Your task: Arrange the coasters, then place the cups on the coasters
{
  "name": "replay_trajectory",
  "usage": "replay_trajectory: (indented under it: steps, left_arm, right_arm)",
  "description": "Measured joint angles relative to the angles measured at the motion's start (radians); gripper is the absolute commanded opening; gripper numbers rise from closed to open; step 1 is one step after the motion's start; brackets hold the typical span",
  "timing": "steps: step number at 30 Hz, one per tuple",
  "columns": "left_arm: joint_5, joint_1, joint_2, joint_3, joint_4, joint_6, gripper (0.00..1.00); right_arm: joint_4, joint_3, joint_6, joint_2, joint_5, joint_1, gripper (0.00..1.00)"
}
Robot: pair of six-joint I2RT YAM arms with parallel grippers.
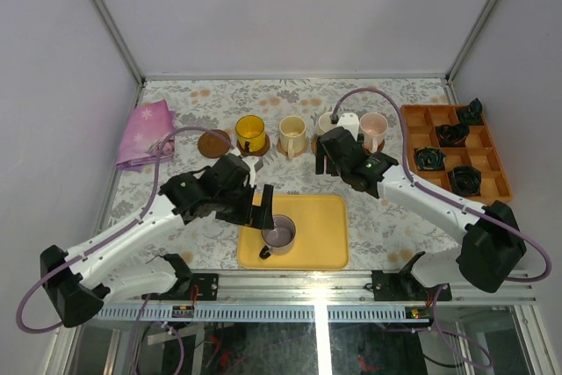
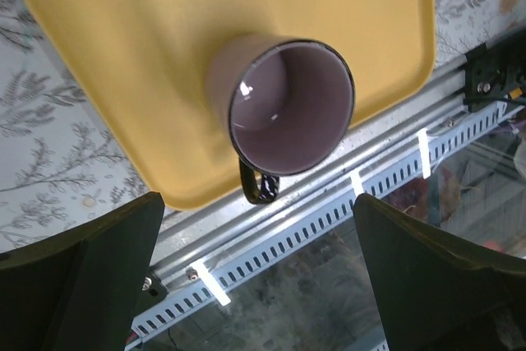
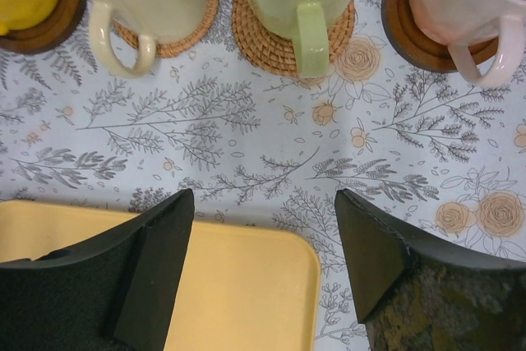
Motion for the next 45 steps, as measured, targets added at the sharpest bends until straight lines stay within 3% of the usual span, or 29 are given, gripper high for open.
replay_trajectory:
  steps: [12,18,25,30,43,45]
  left_arm:
    - [-0.161,-0.332,-0.008,-0.123,0.015,-0.189,1.0]
    - [-0.282,-0.42,0.074,-0.157,0.047,-0.231,0.9]
    - [-0.379,-0.423,0.077,-0.19,0.12,-0.228,0.7]
    - [-0.391,-0.427,0.075,-0.216,0.156,-0.222,0.62]
    - [-0.379,-0.429,0.074,-0.267,0.255,-0.204,0.01]
    - [-0.386,-0.428,0.075,-0.269,0.258,-0.191,0.0]
  right_arm:
    - [0.014,-0.025,0.018,-0.073,-0.001,-0.001,0.77]
    - [0.006,-0.083,0.049,-0.131,0.0,-0.001,0.77]
    - [0.006,-0.09,0.056,-0.172,0.023,-0.001,0.77]
    - [0.006,-0.09,0.055,-0.168,0.024,-0.001,0.77]
    - [0.006,-0.089,0.054,-0.127,0.022,-0.001,0.77]
    - [0.006,-0.089,0.052,-0.125,0.022,-0.001,0.77]
